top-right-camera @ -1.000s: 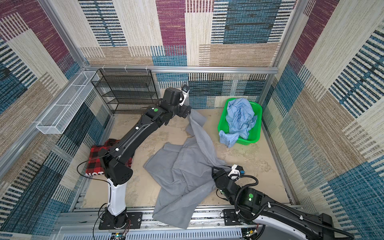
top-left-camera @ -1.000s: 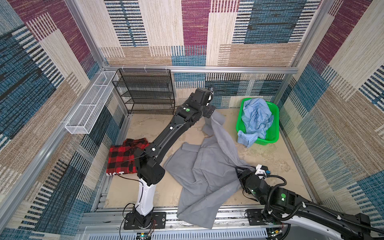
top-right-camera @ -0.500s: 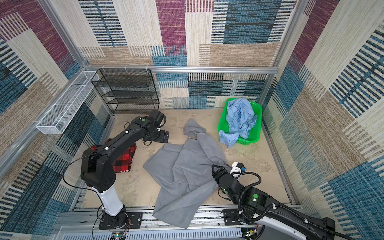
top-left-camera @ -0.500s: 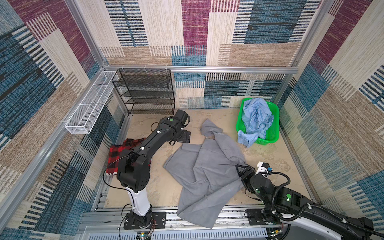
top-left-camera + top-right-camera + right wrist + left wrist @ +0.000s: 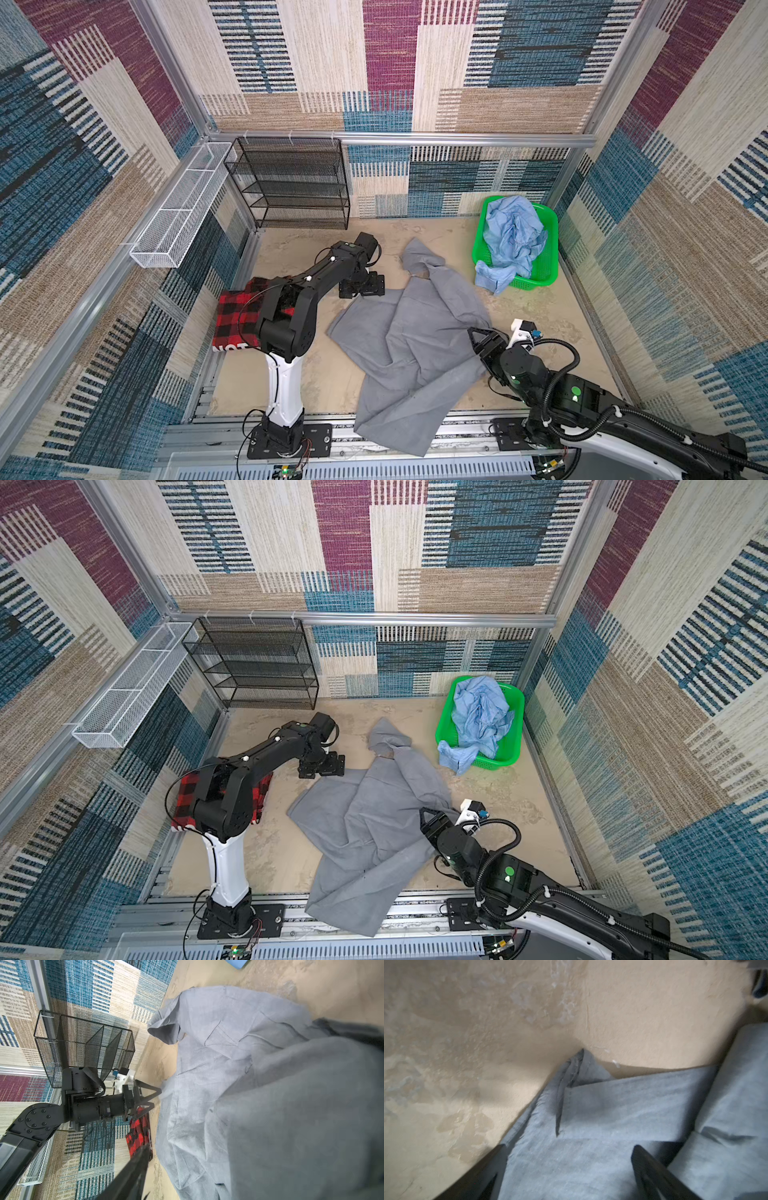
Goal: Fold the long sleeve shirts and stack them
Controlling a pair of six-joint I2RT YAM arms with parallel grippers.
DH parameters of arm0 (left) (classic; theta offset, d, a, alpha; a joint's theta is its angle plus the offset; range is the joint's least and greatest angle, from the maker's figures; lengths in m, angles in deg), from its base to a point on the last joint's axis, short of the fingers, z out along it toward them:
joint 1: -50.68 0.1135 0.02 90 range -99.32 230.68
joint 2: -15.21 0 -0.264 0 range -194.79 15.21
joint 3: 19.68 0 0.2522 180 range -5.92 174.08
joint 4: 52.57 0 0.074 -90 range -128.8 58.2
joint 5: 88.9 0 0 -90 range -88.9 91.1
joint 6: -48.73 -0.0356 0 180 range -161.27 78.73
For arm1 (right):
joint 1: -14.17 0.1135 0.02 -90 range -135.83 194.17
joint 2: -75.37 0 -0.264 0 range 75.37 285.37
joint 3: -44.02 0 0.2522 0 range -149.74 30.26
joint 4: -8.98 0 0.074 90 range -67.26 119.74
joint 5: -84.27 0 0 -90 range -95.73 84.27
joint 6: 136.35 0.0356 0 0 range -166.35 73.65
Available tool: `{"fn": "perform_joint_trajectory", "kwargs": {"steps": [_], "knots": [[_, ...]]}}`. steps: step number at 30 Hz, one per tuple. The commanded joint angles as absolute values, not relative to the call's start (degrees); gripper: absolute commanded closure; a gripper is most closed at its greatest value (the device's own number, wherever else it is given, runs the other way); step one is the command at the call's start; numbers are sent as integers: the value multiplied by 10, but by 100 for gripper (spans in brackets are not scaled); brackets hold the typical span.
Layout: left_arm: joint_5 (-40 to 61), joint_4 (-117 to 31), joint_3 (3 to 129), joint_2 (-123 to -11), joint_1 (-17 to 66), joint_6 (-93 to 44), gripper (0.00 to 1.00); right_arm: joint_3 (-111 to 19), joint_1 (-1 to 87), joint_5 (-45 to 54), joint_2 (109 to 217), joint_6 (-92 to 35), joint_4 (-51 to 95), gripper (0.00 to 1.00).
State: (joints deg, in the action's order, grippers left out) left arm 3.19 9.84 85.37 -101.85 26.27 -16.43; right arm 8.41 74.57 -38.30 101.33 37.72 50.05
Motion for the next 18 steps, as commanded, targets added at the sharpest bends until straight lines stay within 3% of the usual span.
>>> {"fn": "perform_joint_trajectory", "kwargs": {"steps": [1,6,9,10,12,13,18], "knots": [[50,94,866,-1041,263,-158,14,85,746,-390,1009,363,476,36],[61,95,888,-1066,264,-158,48,85,746,-391,1009,355,474,36],[50,96,893,-1068,264,-160,63,85,746,-393,1009,352,475,36],[47,97,897,-1067,263,-161,70,86,746,-394,1009,352,475,36],[34,110,910,-1063,267,-167,95,89,746,-395,1009,352,472,36],[29,114,912,-1057,270,-170,100,91,746,-393,1010,353,469,36],[-18,144,910,-996,319,-188,100,101,746,-385,1031,356,453,36]]}}
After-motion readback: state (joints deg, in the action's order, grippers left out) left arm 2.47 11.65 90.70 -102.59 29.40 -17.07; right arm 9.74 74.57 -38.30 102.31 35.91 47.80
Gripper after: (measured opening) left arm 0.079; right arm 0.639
